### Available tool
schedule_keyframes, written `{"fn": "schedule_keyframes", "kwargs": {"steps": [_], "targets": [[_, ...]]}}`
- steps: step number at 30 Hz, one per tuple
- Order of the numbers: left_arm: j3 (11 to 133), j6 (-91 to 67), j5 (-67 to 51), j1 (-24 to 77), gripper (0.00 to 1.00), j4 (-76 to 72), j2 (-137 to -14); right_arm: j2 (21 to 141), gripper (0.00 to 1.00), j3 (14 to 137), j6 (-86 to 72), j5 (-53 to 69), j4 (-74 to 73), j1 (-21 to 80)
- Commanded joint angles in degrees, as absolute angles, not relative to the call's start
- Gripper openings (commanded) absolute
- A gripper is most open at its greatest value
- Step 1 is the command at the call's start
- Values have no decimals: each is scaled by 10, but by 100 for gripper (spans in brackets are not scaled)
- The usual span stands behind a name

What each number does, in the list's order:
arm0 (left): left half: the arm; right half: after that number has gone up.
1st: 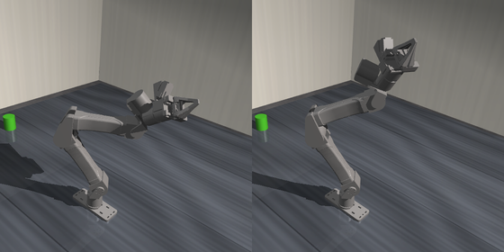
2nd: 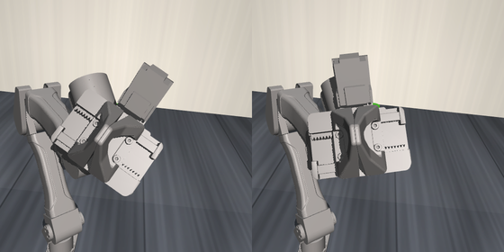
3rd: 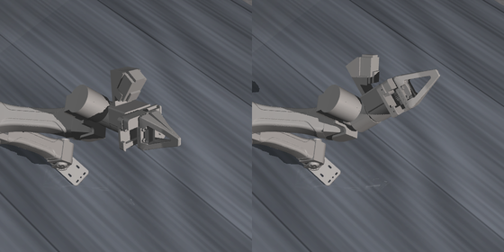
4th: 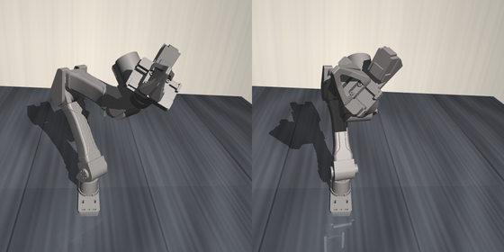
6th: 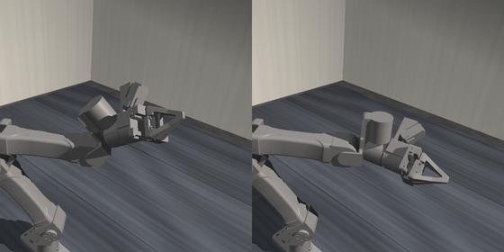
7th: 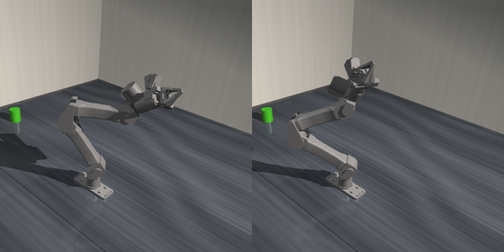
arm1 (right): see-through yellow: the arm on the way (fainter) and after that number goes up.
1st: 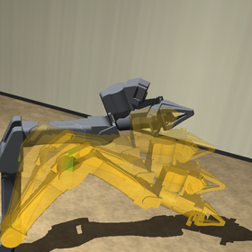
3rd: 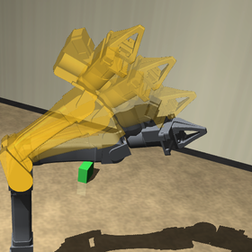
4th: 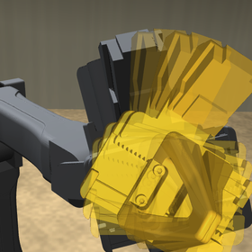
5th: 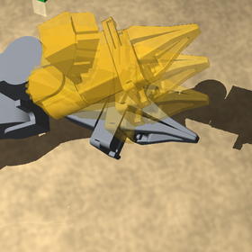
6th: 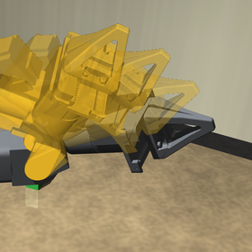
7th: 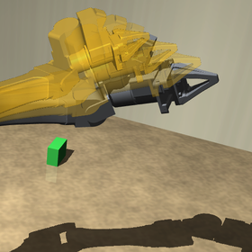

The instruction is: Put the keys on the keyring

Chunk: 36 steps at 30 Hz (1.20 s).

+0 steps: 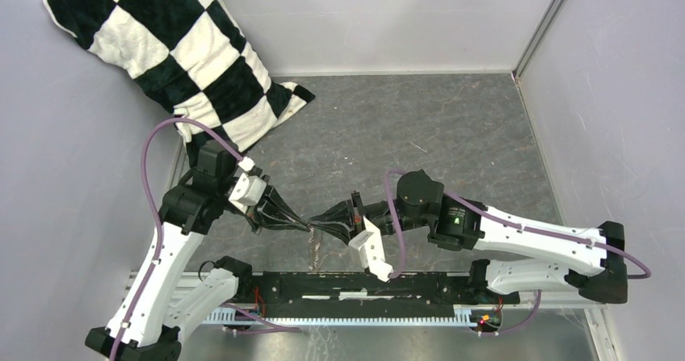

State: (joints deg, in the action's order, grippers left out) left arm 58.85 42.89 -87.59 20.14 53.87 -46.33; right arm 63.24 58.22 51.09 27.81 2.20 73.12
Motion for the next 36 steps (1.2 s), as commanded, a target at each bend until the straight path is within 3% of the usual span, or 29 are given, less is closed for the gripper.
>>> {"fn": "schedule_keyframes", "kwargs": {"steps": [1,3,13,29,36], "targets": [[585,429,-918,209,2,526,-458,648,0,618,490,253,44,734],[585,429,-918,209,2,525,-456,650,2,619,482,252,46,734],[584,420,-916,209,2,522,-453,646,33,618,454,249,43,734],[582,418,-919,208,2,522,-445,642,40,653,439,234,-26,732],[584,416,-919,208,2,521,-443,615,54,653,422,188,-58,714]]}}
